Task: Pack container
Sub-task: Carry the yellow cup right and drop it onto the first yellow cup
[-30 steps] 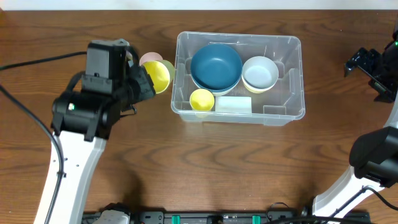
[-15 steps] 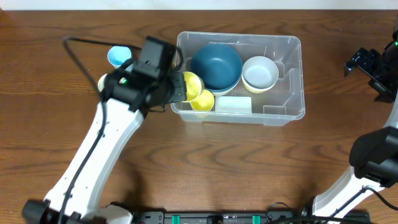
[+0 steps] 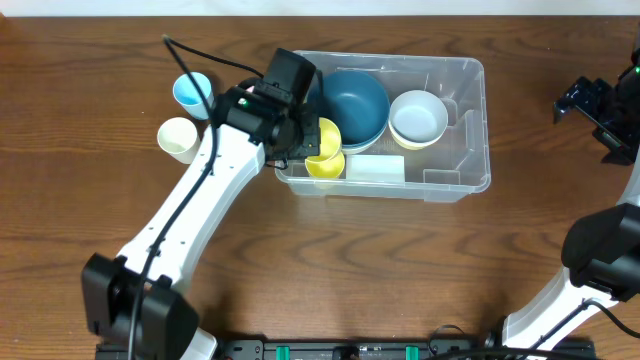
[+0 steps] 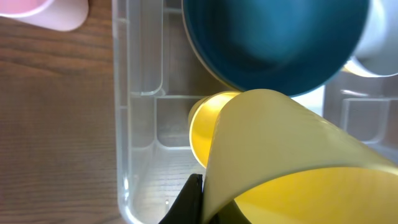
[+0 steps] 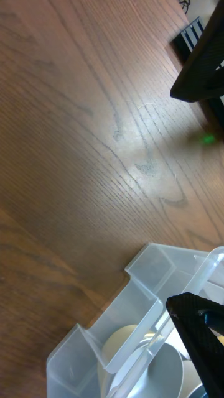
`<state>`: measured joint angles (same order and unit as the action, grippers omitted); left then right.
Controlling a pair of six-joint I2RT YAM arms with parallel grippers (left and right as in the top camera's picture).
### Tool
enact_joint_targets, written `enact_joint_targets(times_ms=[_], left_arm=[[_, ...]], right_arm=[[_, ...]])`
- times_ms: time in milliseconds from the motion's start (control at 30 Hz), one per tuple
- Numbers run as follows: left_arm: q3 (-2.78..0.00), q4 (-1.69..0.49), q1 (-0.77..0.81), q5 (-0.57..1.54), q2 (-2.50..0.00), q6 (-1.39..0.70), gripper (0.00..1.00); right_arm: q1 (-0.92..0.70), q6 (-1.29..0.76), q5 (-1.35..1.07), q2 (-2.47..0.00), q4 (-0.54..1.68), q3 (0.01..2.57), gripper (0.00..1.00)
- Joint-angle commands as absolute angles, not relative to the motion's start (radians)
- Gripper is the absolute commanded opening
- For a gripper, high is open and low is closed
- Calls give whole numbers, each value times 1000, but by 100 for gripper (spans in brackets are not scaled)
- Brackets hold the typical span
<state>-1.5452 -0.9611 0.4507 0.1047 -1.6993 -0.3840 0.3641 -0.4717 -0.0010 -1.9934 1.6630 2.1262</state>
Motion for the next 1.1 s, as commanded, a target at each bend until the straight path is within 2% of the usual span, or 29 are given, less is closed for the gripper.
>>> enact_joint_targets(times_ms=[0,700,733,767,867,1067], left_arm=[[-1567,-962,450,96,-1726,-363,6],[-1567,-1012,450,93,-1745,-363,11],[-1567,-1012,450,93,-1745,-363,17],[-1567,-1011,450,93,-1745,-363,33],[-1567,-997,448,93,-1745,-350,59],[-1666,-1010,384,92,-1735,-345,73]], right_arm=[[366,-490,3,-1986,1664,2125,99],[366,-490,3,-1986,1664,2125,99],[366,-490,3,-1986,1664,2125,99],[366,-490,3,-1986,1664,2125,99],[366,-490,3,-1986,1664,2125,99],[366,-490,3,-1986,1664,2125,99]])
